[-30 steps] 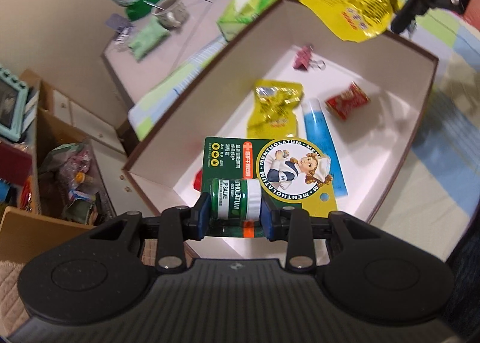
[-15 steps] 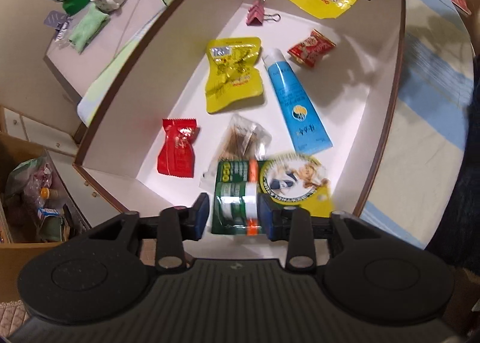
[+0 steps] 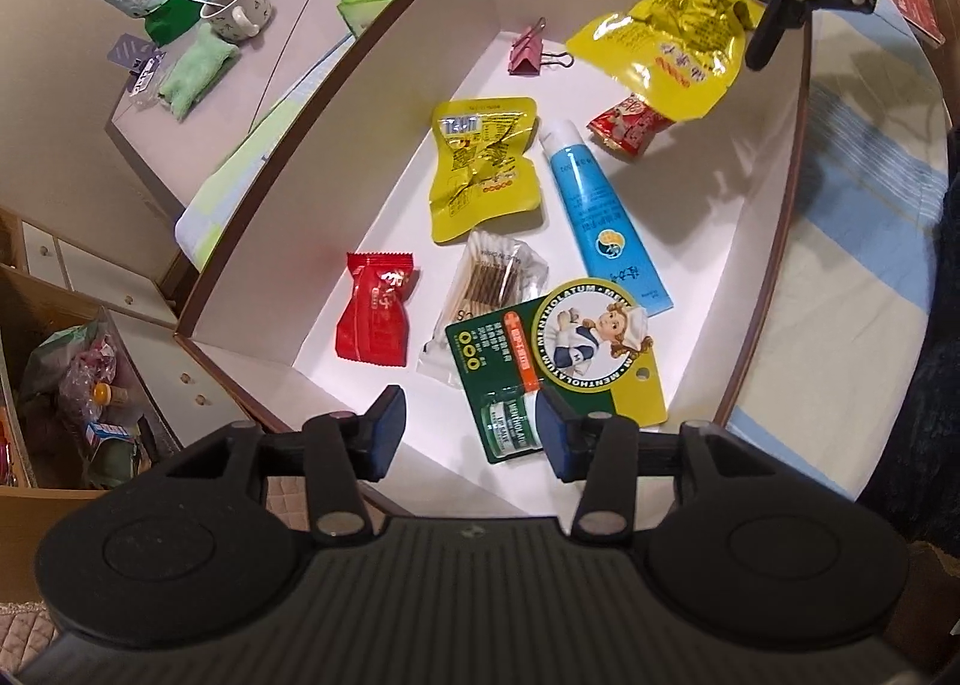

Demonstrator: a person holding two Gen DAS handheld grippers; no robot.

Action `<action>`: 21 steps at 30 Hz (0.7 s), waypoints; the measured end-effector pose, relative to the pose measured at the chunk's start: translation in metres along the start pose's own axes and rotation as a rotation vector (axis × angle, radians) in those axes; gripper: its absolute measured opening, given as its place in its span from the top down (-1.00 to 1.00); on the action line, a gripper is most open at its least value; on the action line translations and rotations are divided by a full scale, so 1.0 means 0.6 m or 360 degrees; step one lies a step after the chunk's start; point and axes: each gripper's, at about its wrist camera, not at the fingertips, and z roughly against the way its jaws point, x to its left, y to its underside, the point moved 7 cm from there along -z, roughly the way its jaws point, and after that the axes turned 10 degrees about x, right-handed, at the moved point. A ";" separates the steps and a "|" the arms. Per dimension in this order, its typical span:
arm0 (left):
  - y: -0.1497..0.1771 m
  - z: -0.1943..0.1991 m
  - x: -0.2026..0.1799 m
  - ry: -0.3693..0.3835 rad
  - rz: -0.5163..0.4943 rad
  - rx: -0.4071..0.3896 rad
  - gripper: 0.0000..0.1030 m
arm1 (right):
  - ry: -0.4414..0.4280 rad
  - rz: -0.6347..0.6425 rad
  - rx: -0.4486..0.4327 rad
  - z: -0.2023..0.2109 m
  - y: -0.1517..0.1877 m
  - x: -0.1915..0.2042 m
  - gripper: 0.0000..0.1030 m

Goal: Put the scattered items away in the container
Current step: 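Open both tools to drop the ointment card and yellow packet into the box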

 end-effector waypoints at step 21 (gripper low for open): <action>-0.018 -0.023 -0.013 -0.0085 -0.0177 0.0143 -0.06 | -0.0061 -0.0018 0.0099 -0.035 -0.008 -0.013 -0.90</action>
